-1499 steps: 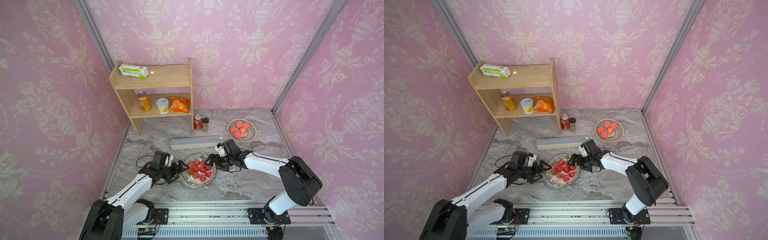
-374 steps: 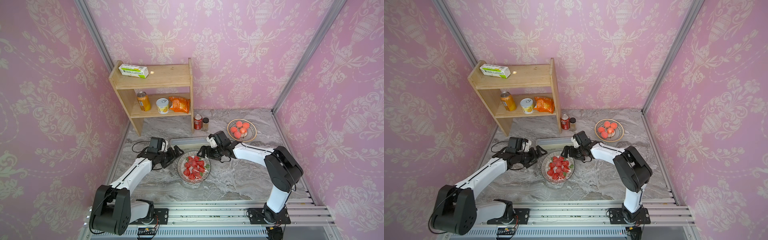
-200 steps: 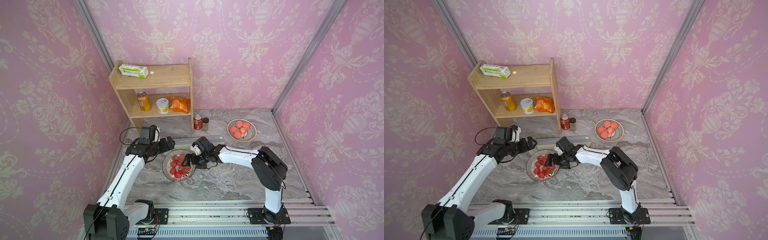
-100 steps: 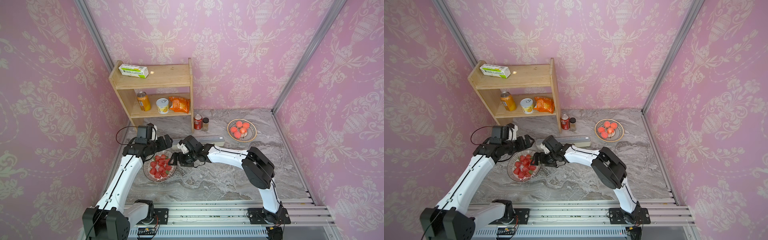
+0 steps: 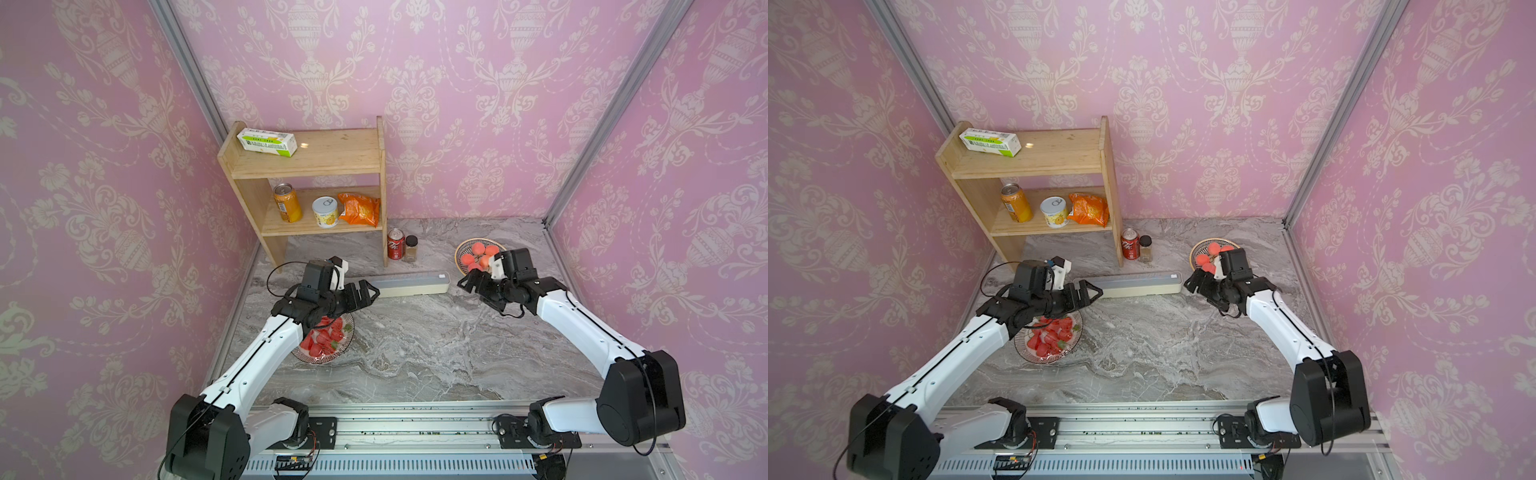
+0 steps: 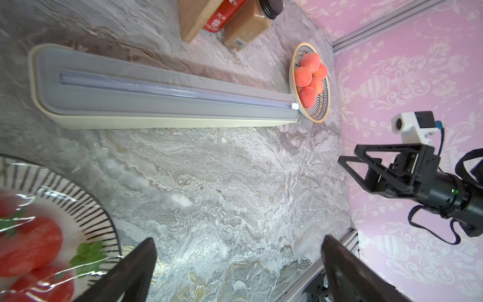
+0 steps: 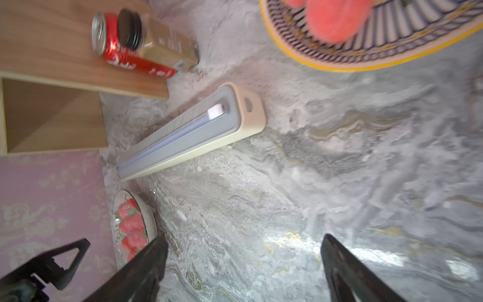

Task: Wrap the plate with plastic wrap
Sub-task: Pick up the plate at the center of the board.

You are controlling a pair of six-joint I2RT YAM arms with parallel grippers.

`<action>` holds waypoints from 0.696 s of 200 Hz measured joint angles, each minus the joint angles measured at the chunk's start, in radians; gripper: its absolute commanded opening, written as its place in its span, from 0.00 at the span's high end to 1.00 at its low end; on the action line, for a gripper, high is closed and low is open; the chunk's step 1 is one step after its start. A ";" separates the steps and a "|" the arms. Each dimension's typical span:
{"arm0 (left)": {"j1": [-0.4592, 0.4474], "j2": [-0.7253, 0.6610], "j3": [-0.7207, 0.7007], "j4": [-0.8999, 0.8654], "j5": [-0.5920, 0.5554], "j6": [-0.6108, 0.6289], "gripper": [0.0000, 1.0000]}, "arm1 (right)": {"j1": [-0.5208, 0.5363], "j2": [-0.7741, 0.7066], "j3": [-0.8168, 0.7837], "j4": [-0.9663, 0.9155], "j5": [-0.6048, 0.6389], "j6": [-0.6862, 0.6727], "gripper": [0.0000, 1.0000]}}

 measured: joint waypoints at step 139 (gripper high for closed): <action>-0.043 0.055 0.023 0.034 -0.074 -0.043 0.01 | -0.378 0.491 0.153 0.215 -0.083 -0.011 0.43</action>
